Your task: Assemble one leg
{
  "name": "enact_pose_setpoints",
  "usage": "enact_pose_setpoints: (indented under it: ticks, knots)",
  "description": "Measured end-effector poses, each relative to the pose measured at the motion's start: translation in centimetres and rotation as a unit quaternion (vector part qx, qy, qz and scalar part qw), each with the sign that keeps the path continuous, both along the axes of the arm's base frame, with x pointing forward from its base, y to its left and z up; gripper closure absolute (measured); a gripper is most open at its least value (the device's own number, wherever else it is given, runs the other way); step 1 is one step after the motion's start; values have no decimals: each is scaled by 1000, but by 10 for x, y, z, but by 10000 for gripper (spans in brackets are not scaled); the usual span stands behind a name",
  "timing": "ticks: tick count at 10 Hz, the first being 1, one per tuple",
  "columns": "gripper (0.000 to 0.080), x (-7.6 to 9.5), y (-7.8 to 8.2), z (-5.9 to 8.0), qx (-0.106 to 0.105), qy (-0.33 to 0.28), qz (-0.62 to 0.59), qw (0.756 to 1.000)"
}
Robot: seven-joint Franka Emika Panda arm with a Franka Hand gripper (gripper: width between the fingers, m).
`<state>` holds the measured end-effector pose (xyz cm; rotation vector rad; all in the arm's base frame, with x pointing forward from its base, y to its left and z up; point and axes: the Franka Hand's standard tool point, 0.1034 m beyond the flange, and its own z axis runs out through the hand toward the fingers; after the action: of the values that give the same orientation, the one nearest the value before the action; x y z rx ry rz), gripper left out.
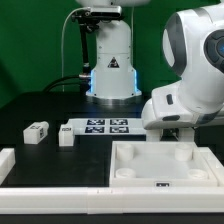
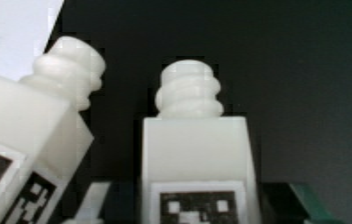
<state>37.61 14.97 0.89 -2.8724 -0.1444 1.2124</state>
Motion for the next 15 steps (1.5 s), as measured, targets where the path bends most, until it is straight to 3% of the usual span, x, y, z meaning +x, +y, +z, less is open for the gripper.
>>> enact_pose_setpoints:
  ticks: [2,6,7,9,10,13,15]
  knots:
    - [514,0,0,1,0,0,0,1000]
    - [512,12,-8,54,-6,-4,0,1000]
    - [512,17,-8,62,-4,-22,-1,1000]
    - [512,19,-7,57,-2,-38,-3,999]
    - [512,30,-5,55,6,-111,-8,994]
    - [512,35,-7,57,22,-256,-13,966]
    - [512,58,-18,70,33,-336,-17,941]
